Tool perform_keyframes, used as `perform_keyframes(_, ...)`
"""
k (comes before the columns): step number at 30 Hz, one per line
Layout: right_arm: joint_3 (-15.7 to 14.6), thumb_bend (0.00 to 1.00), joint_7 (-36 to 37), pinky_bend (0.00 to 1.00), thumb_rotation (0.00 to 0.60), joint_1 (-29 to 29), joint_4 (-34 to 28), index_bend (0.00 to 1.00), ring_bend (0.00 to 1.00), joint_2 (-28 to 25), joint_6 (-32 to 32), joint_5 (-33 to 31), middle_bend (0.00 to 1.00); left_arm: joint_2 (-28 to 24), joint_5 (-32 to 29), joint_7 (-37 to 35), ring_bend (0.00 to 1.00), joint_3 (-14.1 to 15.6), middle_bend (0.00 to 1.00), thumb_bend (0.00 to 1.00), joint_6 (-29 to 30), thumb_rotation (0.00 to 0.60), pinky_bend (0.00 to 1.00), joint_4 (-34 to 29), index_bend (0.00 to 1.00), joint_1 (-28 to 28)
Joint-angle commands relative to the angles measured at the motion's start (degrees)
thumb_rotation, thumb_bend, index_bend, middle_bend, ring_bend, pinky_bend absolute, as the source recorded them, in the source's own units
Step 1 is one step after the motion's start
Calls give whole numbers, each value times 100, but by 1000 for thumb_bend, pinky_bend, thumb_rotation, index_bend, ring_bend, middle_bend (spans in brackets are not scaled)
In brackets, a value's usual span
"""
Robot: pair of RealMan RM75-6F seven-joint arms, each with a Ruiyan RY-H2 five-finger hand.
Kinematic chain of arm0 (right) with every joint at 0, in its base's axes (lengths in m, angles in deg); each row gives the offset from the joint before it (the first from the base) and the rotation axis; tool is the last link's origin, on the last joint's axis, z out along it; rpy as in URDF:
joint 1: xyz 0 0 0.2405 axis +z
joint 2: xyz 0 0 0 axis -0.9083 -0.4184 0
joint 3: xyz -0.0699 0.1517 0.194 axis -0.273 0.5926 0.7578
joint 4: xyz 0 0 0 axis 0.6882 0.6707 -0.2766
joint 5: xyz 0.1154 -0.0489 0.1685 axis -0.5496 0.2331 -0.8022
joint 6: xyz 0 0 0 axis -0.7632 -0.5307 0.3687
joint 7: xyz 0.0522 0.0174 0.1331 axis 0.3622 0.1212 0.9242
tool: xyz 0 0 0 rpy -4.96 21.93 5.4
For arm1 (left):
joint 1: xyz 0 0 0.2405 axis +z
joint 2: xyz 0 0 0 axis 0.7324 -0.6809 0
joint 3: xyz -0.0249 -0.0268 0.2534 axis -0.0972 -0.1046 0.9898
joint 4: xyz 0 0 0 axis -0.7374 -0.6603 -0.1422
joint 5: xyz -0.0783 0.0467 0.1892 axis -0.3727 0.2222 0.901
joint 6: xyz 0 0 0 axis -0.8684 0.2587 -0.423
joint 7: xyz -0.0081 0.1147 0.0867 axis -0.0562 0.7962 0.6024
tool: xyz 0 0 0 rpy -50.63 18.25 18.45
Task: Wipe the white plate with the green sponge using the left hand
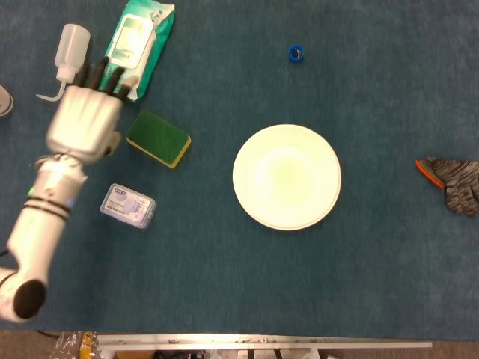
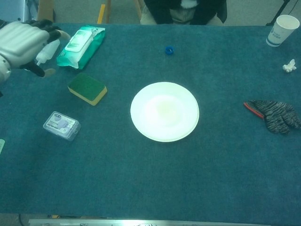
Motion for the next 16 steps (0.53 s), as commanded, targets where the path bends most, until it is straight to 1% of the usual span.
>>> perform_keyframes(1,0,388,-19,449,600,-35,-6,389,224,-14,-25,-33,394,-267,500,-458,0,175,144,255,439,600,85,-51,167,533)
perform_keyframes(4,-4,388,-47,449,600,-81,-1,389,224,-28,-32,-97,394,-412,699,-706,0,189,148,256,737,600,85,-96,168,892)
perform_keyframes(10,-5,388,-78,449,600,-135,-10,389,224,-65,-51,-136,394,-708,885,-1034,0,176,154,255,1081,600,85,-172,169,1441)
perform_keyframes(14,-11,388,-79,449,600,-161,-23,389,224,-65,-60,-140,394,-770,1022,-1221,0,105,156,255,1329,600,85,-166,178,1765)
perform_keyframes(16,-15,388,-95,449,600,-162,-26,389,224,-66,-49,-138,394,-788,1041,-1300,0,65,158,255,1361,600,85,-156,183,1879)
